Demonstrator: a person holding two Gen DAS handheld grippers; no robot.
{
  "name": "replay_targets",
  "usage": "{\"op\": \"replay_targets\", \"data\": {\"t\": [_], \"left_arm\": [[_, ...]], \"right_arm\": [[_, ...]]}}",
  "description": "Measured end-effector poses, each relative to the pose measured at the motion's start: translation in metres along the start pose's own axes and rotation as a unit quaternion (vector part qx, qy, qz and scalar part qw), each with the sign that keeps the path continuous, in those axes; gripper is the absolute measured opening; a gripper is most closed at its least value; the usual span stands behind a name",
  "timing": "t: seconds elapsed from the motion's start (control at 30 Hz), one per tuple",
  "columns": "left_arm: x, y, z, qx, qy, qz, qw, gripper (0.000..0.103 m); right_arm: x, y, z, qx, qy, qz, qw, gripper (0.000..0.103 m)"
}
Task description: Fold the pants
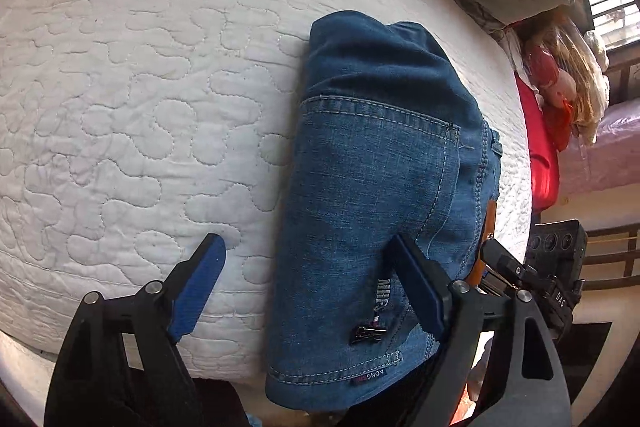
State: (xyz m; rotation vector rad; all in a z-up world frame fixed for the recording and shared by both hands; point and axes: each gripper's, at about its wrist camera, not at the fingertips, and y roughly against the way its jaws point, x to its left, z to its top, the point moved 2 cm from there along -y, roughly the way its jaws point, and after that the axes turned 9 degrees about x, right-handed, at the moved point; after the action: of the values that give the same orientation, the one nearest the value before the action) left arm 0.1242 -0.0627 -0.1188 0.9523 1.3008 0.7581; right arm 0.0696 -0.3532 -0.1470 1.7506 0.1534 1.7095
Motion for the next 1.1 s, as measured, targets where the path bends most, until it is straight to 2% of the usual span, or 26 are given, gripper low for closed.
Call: {"op": "replay_targets", "data": {"t": [0.1, 0.23, 0.3, 0.37, 0.43, 0.5, 0.53, 0.63, 0.7, 0.8, 0.97, 1.1], "left_arm": [[-0.006, -0.004, 0.003, 0.0, 0.001, -0.004, 1.0, 0.086], [-0.018, -0.011, 0.01, 0.014, 0.003, -0.042, 0.999, 0.086], [-0.025, -0.013, 0.01, 0.01, 0.0, -0.038, 0.9992, 0.081], [-0.026, -0.014, 0.009, 0.002, 0.006, -0.034, 0.9994, 0.075], [-0.024, -0.011, 0.006, -0.005, 0.009, -0.039, 0.9992, 0.063], [-0.02, -0.009, 0.006, -0.006, 0.011, -0.034, 0.9994, 0.051], [-0.018, -0.008, 0.006, -0.004, 0.014, -0.031, 0.9994, 0.049], [-0.017, -0.001, 0.005, -0.014, 0.027, -0.022, 0.9993, 0.042], [-0.027, 0.008, 0.001, -0.039, 0.011, 0.008, 0.9991, 0.039], [-0.042, 0.018, -0.002, -0.075, -0.025, 0.056, 0.9953, 0.039], [-0.036, 0.039, 0.005, -0.099, -0.018, 0.038, 0.9942, 0.039], [-0.028, 0.073, 0.016, -0.139, -0.012, 0.029, 0.9897, 0.039]], "right_arm": [[-0.005, 0.001, -0.001, -0.001, 0.005, 0.008, 1.0, 0.062], [-0.003, -0.001, -0.004, -0.009, 0.012, 0.003, 1.0, 0.062], [0.002, -0.004, -0.002, -0.011, 0.006, -0.01, 1.0, 0.059], [0.01, -0.004, -0.006, -0.013, 0.011, -0.05, 0.999, 0.058], [0.029, -0.01, -0.011, -0.012, 0.058, -0.094, 0.994, 0.057], [0.046, -0.022, -0.017, 0.0, 0.13, -0.169, 0.977, 0.057], [0.05, -0.027, -0.017, 0.006, 0.152, -0.193, 0.969, 0.057], [0.054, -0.026, -0.015, 0.002, 0.142, -0.194, 0.971, 0.054], [0.063, -0.025, -0.02, -0.003, 0.161, -0.203, 0.966, 0.049], [0.075, -0.028, -0.024, 0.002, 0.181, -0.204, 0.962, 0.049], [0.092, -0.031, -0.017, -0.016, 0.19, -0.192, 0.963, 0.049], [0.122, -0.036, -0.006, -0.029, 0.22, -0.183, 0.958, 0.049]]}}
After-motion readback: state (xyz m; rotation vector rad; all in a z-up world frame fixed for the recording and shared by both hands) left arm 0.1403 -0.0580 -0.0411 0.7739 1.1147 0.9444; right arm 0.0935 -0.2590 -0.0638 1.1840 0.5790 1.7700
